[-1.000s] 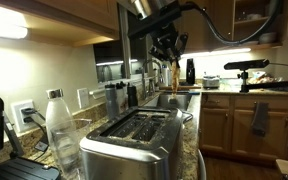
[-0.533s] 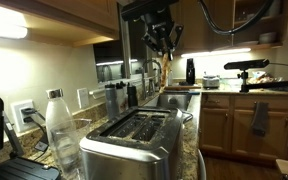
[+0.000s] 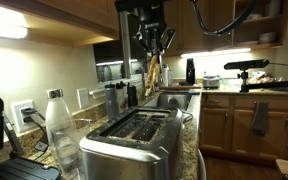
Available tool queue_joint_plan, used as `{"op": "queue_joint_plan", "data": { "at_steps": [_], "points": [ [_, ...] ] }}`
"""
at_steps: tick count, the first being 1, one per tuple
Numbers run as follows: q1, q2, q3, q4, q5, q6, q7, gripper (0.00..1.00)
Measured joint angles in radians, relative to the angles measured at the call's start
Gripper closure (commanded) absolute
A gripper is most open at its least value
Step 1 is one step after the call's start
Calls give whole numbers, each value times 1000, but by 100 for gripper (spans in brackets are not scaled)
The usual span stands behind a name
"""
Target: Put the bread in the bowl in different slots of the toaster
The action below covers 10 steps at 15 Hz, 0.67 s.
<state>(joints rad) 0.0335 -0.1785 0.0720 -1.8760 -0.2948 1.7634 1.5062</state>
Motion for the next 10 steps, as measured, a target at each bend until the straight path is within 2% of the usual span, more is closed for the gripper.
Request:
{"op": "queue_joint_plan", "data": {
  "at_steps": [10],
  "points": [
    [-12, 13, -24, -8, 184, 25, -171, 90]
  ]
}}
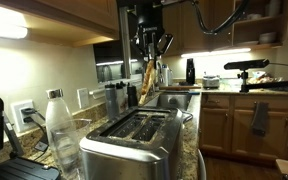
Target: Put the bread in the bowl in different slots of the toaster
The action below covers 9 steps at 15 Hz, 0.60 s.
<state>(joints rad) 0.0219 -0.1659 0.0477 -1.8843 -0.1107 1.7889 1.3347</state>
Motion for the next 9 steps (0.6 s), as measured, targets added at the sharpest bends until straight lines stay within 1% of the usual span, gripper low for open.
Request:
{"op": "queue_joint_plan", "data": {
  "at_steps": [9],
  "points": [
    [0, 20, -3, 0, 119, -2, -188, 90]
  ]
}}
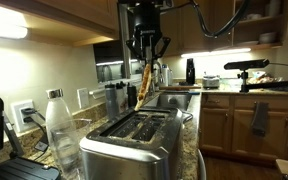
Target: Put the bread in the bowl in different slots of the toaster
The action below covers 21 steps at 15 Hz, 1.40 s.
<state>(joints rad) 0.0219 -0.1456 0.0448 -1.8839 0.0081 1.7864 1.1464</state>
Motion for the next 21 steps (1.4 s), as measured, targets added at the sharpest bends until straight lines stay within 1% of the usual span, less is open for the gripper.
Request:
{"op": "queue_joint_plan", "data": {
  "at_steps": [8, 11, 17, 21],
  "points": [
    [-3, 34, -19, -3, 93, 0, -126, 90],
    [-9, 57, -24, -3, 112, -2, -160, 90],
    [-11, 95, -27, -3, 144, -7, -203, 90],
    [-7, 106, -18, 2, 144, -39, -203, 90]
  ]
}}
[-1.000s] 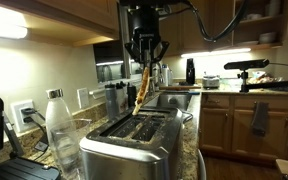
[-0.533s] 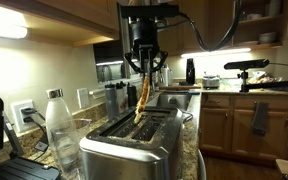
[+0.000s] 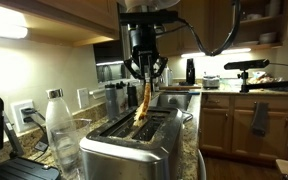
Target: Put the bread in the bowl in different slots of the toaster
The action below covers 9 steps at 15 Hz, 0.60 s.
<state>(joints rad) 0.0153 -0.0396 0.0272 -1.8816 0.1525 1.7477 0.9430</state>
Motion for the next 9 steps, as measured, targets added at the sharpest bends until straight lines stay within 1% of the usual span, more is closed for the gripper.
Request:
{"op": "queue_joint_plan", "data": {
  "at_steps": [9],
  "points": [
    [37, -3, 73, 37, -19, -36, 7, 90]
  ]
}}
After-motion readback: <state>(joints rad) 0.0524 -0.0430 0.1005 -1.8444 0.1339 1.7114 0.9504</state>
